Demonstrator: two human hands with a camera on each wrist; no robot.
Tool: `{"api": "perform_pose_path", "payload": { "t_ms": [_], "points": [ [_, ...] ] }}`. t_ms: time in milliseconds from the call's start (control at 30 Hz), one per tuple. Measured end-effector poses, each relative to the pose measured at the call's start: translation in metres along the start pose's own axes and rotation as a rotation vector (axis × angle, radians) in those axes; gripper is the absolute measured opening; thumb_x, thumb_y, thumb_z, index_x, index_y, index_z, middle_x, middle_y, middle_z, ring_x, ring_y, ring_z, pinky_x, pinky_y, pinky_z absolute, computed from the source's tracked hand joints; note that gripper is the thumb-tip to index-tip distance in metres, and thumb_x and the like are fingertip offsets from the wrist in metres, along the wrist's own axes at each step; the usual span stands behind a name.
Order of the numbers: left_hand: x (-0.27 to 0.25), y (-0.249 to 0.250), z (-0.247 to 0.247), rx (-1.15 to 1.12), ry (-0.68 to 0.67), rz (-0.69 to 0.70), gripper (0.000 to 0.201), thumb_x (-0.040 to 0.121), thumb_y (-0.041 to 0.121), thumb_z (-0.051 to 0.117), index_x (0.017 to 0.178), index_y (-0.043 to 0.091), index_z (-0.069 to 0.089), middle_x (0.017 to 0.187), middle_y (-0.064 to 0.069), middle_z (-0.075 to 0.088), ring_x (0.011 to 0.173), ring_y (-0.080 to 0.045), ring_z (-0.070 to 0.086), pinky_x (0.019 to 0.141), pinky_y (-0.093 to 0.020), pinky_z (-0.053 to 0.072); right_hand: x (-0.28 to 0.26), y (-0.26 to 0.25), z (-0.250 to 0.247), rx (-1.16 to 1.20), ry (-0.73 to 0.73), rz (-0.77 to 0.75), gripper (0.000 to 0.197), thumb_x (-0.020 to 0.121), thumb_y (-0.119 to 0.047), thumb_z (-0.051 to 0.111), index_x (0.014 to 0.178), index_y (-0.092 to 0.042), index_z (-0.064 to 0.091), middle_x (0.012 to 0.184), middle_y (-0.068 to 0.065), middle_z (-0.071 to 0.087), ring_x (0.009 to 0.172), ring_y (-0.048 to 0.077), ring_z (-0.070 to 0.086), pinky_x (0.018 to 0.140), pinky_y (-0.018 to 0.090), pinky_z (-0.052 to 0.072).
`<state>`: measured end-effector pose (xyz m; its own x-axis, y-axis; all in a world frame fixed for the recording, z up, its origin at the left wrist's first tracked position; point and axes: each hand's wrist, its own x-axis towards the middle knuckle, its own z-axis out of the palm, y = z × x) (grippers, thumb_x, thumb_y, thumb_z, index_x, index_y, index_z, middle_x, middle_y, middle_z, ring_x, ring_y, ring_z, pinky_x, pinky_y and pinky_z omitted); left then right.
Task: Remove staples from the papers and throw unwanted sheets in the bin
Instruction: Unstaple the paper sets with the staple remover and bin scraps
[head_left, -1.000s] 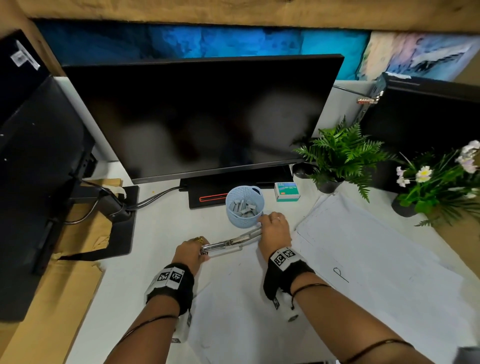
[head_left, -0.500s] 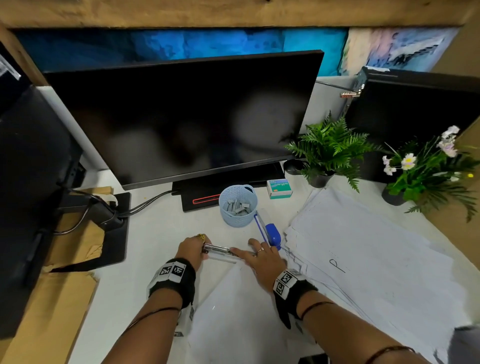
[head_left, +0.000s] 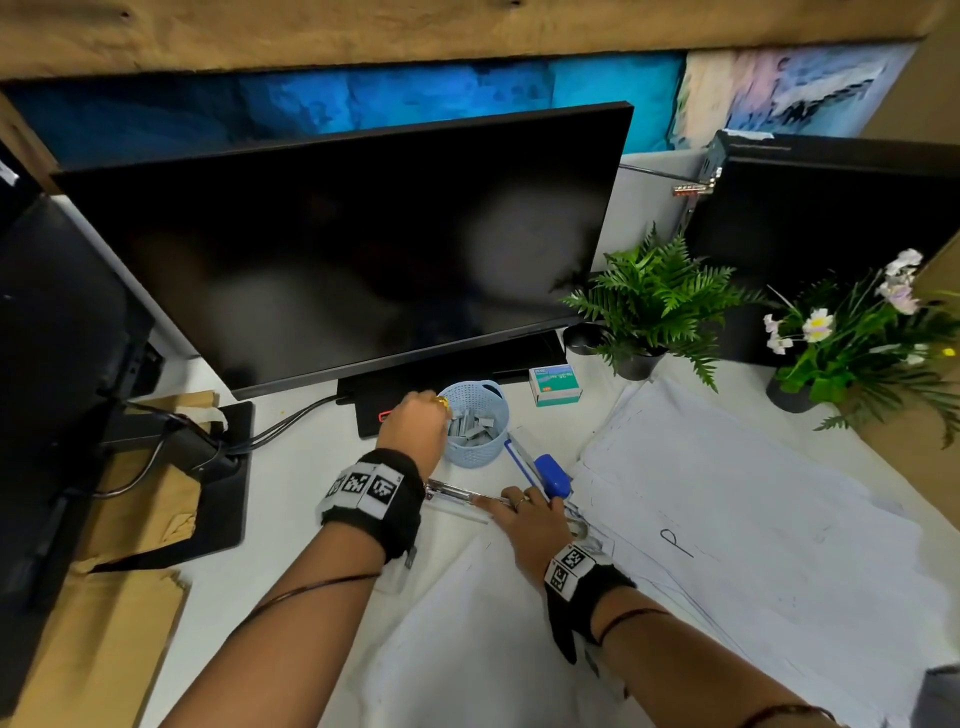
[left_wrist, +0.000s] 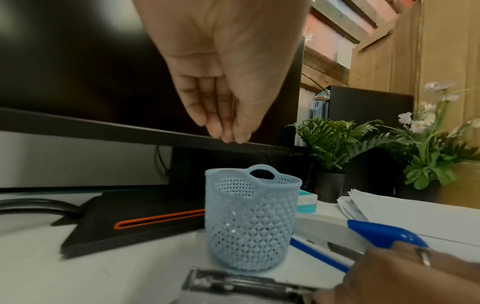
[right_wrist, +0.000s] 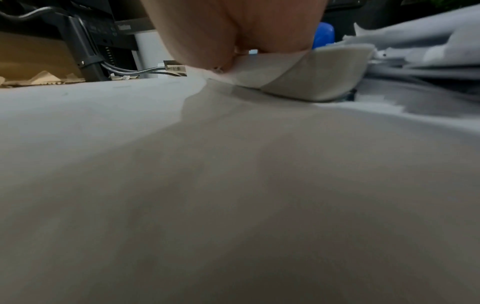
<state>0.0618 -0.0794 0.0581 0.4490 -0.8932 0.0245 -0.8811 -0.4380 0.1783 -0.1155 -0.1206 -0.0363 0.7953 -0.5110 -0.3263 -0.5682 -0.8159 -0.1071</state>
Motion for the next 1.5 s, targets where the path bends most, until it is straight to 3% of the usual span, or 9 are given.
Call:
{"api": "perform_pose_path", "payload": {
  "t_ms": [167, 300, 533, 833, 933, 1067, 1167, 1333, 1500],
  "points": [
    [0.035, 0.011, 0.01, 0.163, -0.255, 0.031, 0.028, 0.093, 0.007, 0.045, 0.113, 0.011, 0.064, 0.114, -0.01, 0.061, 0.104, -0.026, 0.058, 0.09, -0.033, 0.048, 0.002, 0.004, -0.004, 0.07, -0.025, 0.01, 0.09, 0.081, 0.003, 0.052, 0.146, -0.044, 0.01, 0.146, 0.001, 0.027, 0.131, 0.025, 0.028, 0.104, 0.045, 0.026],
    [0.048, 0.014, 0.022, 0.268, -0.423, 0.046, 0.022, 0.092, 0.017, 0.048, 0.106, 0.017, 0.064, 0.112, -0.003, 0.064, 0.107, -0.024, 0.057, 0.092, -0.033, 0.039, 0.004, 0.009, -0.006, 0.112, -0.01, 0.029, 0.09, 0.081, 0.004, 0.051, 0.146, -0.044, 0.01, 0.146, 0.003, 0.028, 0.131, 0.026, 0.028, 0.103, 0.043, 0.028],
    [0.063, 0.027, 0.026, 0.368, -0.443, 0.061, 0.025, 0.091, 0.025, 0.056, 0.112, 0.014, 0.062, 0.118, -0.004, 0.062, 0.112, -0.025, 0.056, 0.092, -0.033, 0.041, 0.006, 0.014, -0.007, 0.152, 0.008, 0.035, 0.087, 0.083, 0.005, 0.05, 0.146, -0.042, 0.014, 0.145, 0.003, 0.031, 0.133, 0.028, 0.03, 0.103, 0.044, 0.029],
    [0.065, 0.033, 0.024, 0.371, -0.504, -0.008, 0.025, 0.091, 0.026, 0.056, 0.115, 0.02, 0.059, 0.119, -0.001, 0.061, 0.116, -0.021, 0.052, 0.105, -0.039, 0.027, 0.008, 0.013, -0.003, 0.123, 0.005, 0.033, 0.088, 0.083, 0.002, 0.053, 0.146, -0.043, 0.011, 0.144, 0.003, 0.032, 0.132, 0.028, 0.03, 0.104, 0.045, 0.029],
    [0.061, 0.032, 0.019, 0.387, -0.457, 0.019, 0.018, 0.092, 0.023, 0.054, 0.108, 0.019, 0.061, 0.113, -0.001, 0.063, 0.111, -0.021, 0.056, 0.102, -0.037, 0.029, 0.008, 0.013, -0.003, 0.115, 0.011, 0.032, 0.088, 0.084, 0.002, 0.053, 0.146, -0.042, 0.01, 0.144, 0.003, 0.031, 0.131, 0.028, 0.031, 0.103, 0.045, 0.03],
    [0.053, 0.022, 0.011, 0.385, -0.273, 0.068, 0.02, 0.094, 0.019, 0.046, 0.109, 0.016, 0.06, 0.112, -0.005, 0.064, 0.107, -0.023, 0.057, 0.095, -0.035, 0.036, 0.008, 0.012, -0.001, 0.116, 0.023, 0.028, 0.089, 0.082, 0.003, 0.053, 0.146, -0.043, 0.011, 0.142, 0.002, 0.033, 0.128, 0.026, 0.033, 0.1, 0.043, 0.031],
    [0.043, 0.005, 0.007, 0.161, -0.146, 0.063, 0.027, 0.098, 0.02, 0.044, 0.122, 0.015, 0.055, 0.12, -0.006, 0.057, 0.109, -0.024, 0.055, 0.093, -0.035, 0.041, 0.007, 0.012, -0.001, 0.113, 0.038, 0.035, 0.089, 0.081, 0.004, 0.052, 0.146, -0.043, 0.013, 0.14, 0.001, 0.034, 0.125, 0.026, 0.034, 0.098, 0.042, 0.031],
    [0.005, -0.028, 0.012, -0.237, -0.093, 0.085, 0.021, 0.092, 0.006, 0.055, 0.111, 0.007, 0.064, 0.112, -0.01, 0.058, 0.098, -0.024, 0.06, 0.092, -0.036, 0.048, 0.006, 0.011, -0.001, 0.081, 0.044, 0.029, 0.087, 0.083, 0.003, 0.049, 0.147, -0.043, 0.009, 0.141, 0.0, 0.033, 0.125, 0.026, 0.034, 0.098, 0.042, 0.031],
    [-0.031, -0.039, 0.021, -0.465, -0.016, -0.02, 0.018, 0.092, 0.01, 0.057, 0.104, 0.003, 0.067, 0.102, -0.005, 0.064, 0.085, -0.012, 0.057, 0.084, -0.019, 0.04, 0.004, 0.01, -0.001, 0.055, 0.046, 0.02, 0.086, 0.083, 0.001, 0.05, 0.146, -0.043, 0.011, 0.141, -0.002, 0.033, 0.124, 0.025, 0.035, 0.098, 0.04, 0.031]
  ]
}}
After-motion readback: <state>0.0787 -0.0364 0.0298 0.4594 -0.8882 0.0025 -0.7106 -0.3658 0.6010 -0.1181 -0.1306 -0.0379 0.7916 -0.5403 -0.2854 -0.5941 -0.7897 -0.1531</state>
